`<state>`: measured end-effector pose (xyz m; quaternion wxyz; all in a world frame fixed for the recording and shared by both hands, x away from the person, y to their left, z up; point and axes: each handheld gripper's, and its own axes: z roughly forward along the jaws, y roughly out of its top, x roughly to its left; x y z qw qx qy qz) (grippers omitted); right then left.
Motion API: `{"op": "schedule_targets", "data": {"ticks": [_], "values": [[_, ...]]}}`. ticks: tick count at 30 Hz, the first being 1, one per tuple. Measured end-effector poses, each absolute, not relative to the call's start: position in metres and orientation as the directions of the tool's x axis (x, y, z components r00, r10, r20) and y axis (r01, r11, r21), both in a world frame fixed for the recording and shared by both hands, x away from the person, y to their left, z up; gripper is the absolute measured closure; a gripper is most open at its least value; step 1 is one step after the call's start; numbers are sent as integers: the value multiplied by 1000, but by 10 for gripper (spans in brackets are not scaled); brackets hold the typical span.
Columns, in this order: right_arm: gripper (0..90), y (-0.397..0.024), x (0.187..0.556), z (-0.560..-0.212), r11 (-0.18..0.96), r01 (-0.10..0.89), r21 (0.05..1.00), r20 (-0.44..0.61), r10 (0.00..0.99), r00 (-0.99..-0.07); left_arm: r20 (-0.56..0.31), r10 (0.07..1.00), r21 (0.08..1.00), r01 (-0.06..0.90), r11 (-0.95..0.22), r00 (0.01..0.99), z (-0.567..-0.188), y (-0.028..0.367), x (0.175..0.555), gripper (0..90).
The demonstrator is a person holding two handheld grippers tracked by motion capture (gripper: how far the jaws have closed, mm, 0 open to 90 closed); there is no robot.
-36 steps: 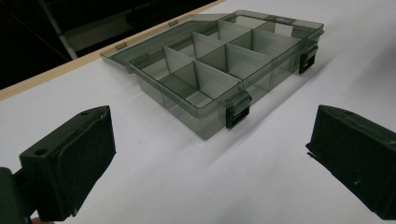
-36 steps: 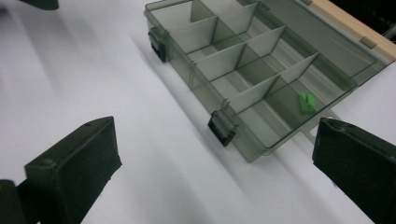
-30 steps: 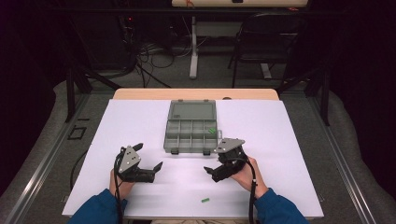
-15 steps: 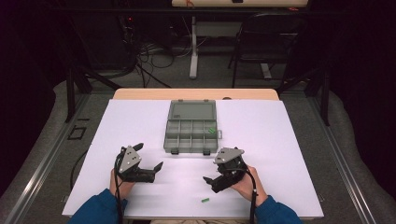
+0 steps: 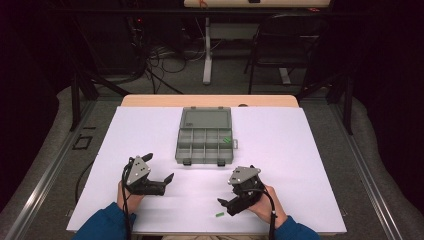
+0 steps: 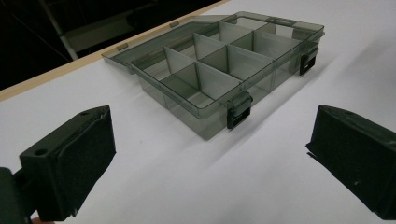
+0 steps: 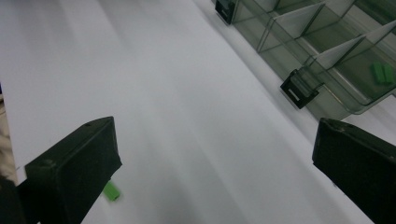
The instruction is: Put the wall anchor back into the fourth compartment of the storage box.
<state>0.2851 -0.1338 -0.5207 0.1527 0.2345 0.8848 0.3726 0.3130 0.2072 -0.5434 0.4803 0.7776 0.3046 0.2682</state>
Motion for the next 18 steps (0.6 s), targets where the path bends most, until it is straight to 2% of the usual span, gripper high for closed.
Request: {"op": "schedule_targets", "data": {"ticks": [14,18], "values": [[0,-128,273,-531,641,302,706,-59,479,-876,119,731,912,216,-348,672,-543,207,312,1],[0,-129,272,-536,631,312,710,-22,462,-886,123,729,911,215,-353,674,-543,207,313,1]]}}
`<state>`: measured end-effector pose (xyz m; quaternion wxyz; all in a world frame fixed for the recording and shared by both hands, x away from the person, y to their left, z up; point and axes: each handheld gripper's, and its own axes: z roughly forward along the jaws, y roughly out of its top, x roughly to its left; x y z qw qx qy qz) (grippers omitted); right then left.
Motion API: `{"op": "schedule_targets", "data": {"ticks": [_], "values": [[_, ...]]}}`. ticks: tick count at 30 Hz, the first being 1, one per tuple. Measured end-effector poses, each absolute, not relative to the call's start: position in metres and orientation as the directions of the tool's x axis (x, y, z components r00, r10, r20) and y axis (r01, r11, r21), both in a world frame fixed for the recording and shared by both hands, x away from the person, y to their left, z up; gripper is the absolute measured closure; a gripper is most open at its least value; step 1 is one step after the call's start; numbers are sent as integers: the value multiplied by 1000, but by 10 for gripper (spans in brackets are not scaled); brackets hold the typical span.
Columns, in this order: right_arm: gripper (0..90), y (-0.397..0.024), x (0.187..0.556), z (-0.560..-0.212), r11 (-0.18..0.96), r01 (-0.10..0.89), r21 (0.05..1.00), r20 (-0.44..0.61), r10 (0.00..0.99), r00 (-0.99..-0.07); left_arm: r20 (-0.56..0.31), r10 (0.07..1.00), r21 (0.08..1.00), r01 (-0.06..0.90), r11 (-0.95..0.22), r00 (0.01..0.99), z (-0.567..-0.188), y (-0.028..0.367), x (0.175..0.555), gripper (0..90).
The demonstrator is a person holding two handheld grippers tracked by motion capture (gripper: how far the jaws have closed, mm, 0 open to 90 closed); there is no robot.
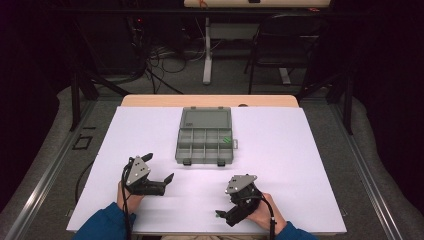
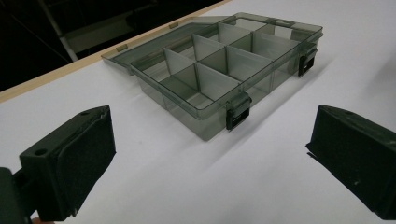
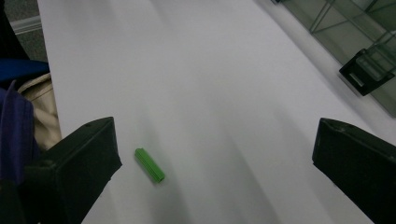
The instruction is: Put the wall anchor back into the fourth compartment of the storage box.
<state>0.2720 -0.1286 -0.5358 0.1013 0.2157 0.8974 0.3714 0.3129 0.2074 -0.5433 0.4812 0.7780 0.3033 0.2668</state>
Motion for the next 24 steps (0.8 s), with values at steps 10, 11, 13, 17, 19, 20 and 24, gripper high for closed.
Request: {"op": "schedule_targets", "data": {"ticks": [10,11,13,17,19,20,24], "values": [[27,-119,267,-544,670,314,673,-14,436,-900,120,730,910,220,-352,672,-544,207,313,1],[50,-118,267,-545,670,315,672,-13,436,-900,121,730,910,218,-352,672,-544,207,313,1],[116,-117,267,-548,679,316,662,-6,427,-904,124,730,910,216,-353,673,-543,207,313,1],[210,-115,265,-549,687,307,658,-9,414,-910,125,730,910,215,-354,672,-543,207,313,1],[265,-115,265,-549,689,302,659,-9,409,-913,125,730,911,215,-353,672,-543,207,313,1],[298,-116,265,-549,688,302,660,-4,405,-914,125,731,910,215,-354,671,-543,207,313,1],[396,-114,265,-550,699,301,649,13,385,-923,121,730,911,218,-351,672,-544,207,313,1]]}}
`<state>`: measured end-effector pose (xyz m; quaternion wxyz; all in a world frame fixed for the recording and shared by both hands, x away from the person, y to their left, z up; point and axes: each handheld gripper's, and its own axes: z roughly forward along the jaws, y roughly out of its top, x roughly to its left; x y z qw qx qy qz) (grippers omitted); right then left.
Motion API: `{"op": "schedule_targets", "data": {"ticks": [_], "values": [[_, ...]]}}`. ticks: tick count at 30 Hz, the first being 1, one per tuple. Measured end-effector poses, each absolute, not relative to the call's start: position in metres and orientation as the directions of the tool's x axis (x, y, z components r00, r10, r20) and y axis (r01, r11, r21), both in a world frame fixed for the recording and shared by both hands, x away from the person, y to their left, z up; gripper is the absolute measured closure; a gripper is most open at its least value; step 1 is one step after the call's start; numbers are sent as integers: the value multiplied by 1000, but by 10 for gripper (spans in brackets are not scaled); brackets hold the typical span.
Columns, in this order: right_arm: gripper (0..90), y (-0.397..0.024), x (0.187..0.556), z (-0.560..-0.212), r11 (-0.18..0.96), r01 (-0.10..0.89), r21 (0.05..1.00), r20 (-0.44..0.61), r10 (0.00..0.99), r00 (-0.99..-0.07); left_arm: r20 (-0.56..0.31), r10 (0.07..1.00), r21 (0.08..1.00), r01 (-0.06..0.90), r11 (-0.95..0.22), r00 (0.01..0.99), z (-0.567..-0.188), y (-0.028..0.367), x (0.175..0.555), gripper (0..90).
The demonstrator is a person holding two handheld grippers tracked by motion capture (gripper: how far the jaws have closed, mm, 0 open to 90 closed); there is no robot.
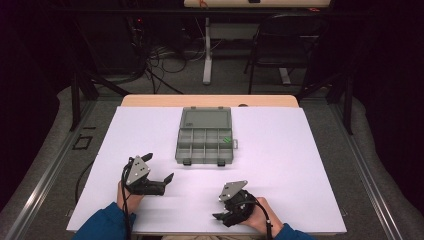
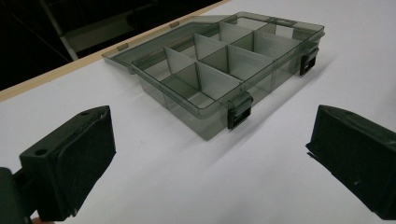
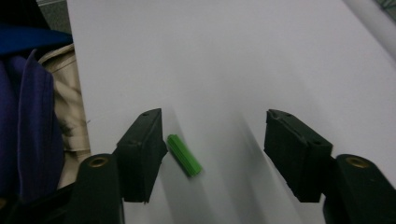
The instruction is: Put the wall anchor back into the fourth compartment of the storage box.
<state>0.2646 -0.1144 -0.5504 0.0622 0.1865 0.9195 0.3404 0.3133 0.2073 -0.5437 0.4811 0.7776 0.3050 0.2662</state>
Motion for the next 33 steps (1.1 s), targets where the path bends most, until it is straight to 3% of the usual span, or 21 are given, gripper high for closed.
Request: {"op": "schedule_targets", "data": {"ticks": [5,14,33], "values": [[596,-114,264,-552,711,288,641,27,354,-935,125,731,910,216,-354,671,-543,207,313,1],[834,-115,264,-551,717,279,639,23,345,-938,126,731,909,218,-357,670,-543,207,313,1],[841,-126,276,-548,653,345,675,35,438,-898,124,730,909,219,-356,672,-544,207,313,2]]}}
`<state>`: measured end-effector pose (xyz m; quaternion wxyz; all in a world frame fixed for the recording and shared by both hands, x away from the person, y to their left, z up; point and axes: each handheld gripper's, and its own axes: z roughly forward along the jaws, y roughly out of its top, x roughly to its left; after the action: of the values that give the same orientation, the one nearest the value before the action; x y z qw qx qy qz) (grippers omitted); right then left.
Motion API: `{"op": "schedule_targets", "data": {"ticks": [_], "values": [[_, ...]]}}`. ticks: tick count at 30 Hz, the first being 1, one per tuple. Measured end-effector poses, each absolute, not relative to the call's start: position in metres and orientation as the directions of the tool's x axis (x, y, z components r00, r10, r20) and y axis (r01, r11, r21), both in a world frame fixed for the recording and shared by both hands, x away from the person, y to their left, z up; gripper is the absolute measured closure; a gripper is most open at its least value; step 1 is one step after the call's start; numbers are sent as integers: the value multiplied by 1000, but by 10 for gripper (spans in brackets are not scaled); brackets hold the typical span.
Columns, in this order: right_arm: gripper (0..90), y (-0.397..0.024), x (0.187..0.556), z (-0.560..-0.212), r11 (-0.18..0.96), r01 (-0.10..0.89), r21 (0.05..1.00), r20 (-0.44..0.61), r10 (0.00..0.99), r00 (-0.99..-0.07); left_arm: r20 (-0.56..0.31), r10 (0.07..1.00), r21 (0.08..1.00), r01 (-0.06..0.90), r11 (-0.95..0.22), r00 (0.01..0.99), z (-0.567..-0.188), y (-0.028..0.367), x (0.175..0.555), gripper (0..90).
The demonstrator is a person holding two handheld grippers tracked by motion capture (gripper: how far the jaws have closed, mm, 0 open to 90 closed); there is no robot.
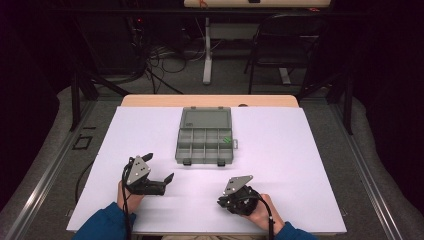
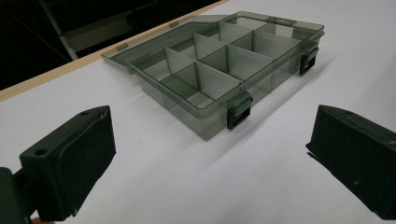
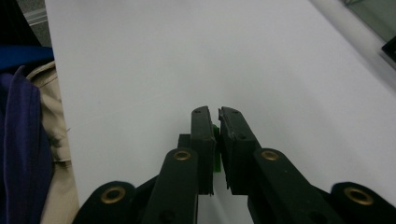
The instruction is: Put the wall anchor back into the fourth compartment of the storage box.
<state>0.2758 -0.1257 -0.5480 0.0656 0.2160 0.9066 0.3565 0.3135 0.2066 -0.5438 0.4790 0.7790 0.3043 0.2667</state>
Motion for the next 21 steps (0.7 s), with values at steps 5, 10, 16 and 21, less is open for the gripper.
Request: {"op": "schedule_targets", "data": {"ticks": [5,10,16,21], "values": [[842,-129,277,-544,639,349,685,20,462,-886,118,732,909,223,-352,671,-544,206,314,1],[842,-134,281,-541,628,360,690,3,495,-869,124,730,909,219,-355,672,-544,207,313,1],[842,-139,283,-538,615,360,702,-17,520,-854,119,732,909,223,-352,671,-544,206,314,1],[842,-142,285,-536,609,355,709,-39,538,-842,125,730,908,218,-357,671,-544,206,313,1]]}}
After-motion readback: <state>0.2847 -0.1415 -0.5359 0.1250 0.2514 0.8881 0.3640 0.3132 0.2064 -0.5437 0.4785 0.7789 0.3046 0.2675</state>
